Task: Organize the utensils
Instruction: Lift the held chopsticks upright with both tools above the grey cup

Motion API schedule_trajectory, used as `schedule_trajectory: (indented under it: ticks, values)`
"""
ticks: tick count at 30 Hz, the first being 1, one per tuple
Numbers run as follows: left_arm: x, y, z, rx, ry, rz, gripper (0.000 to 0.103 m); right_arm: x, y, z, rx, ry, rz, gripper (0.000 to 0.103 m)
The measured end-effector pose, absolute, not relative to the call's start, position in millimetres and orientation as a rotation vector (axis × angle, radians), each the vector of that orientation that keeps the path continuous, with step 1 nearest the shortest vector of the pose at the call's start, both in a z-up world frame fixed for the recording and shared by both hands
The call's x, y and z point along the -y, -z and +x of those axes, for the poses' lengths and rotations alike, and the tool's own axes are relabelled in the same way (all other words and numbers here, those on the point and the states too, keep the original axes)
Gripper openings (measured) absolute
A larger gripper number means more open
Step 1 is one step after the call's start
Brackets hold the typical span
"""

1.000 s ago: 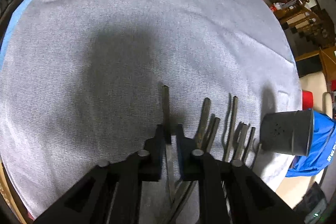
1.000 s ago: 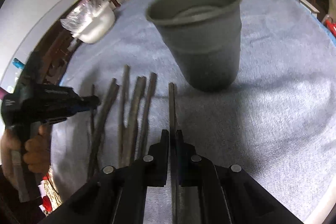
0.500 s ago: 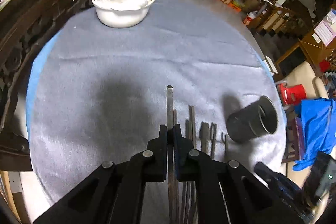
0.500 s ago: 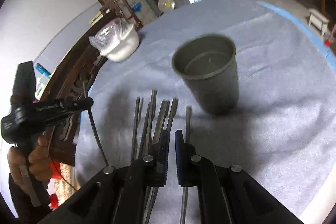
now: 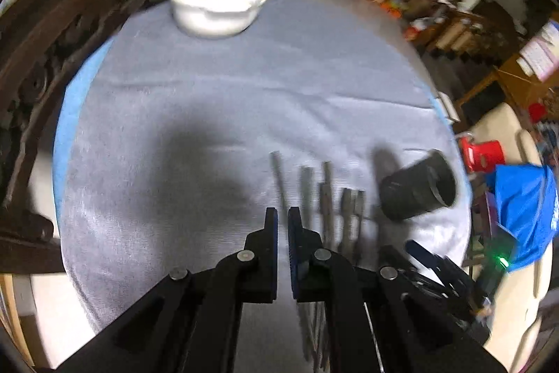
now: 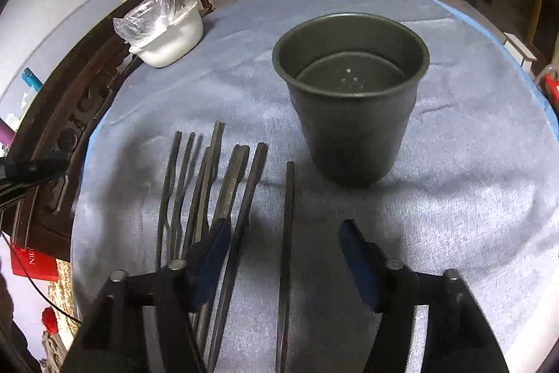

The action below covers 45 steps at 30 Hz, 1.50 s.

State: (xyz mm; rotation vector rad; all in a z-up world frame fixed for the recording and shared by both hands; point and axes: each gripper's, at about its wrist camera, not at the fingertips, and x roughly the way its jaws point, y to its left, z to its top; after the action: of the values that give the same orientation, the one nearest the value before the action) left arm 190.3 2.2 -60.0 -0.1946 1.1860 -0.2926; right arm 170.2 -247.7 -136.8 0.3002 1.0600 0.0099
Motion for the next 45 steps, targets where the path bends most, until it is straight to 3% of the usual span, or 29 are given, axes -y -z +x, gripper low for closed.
schedule_trajectory:
  ticks: [1,11,12,13,15,16,19,21,23,45]
  values:
    - [-1,71,199,-1.218,0.275,-0.198,0.006,245,139,172,-1.075,0.0,0.278,0.03]
    - [42,137,247,-1.357,0.249,-0.21,0.012,242,163,190,-1.147,0.042,0.272,0.03]
    - [47,141,250,-1.364,0.247,-0.214,0.015,242,163,190,-1.148,0.043,0.271,0.029]
    - [50,144,253,-1.371,0.243,-0.217,0.024,243,163,190,-1.147,0.047,0.268,0.028]
    - [54,151,256,-1.384,0.23,-0.208,0.029,240,163,192,-1.149,0.055,0.238,0.011]
    - [56,153,255,-1.362,0.227,-0.202,0.029,241,164,192,-1.15,0.05,0.236,0.008]
    - [59,159,254,-1.35,0.224,-0.184,0.028,251,163,188,-1.143,0.026,0.298,0.007]
    - [60,163,252,-1.35,0.219,-0.166,0.006,257,158,181,-1.121,0.001,0.334,0.006]
    - [58,165,246,-1.35,0.224,-0.16,0.006,263,149,173,-1.094,-0.016,0.354,0.006]
    - [38,-23,145,-0.862,0.456,-0.222,0.005,288,-7,98,-0.622,-0.165,0.441,0.006]
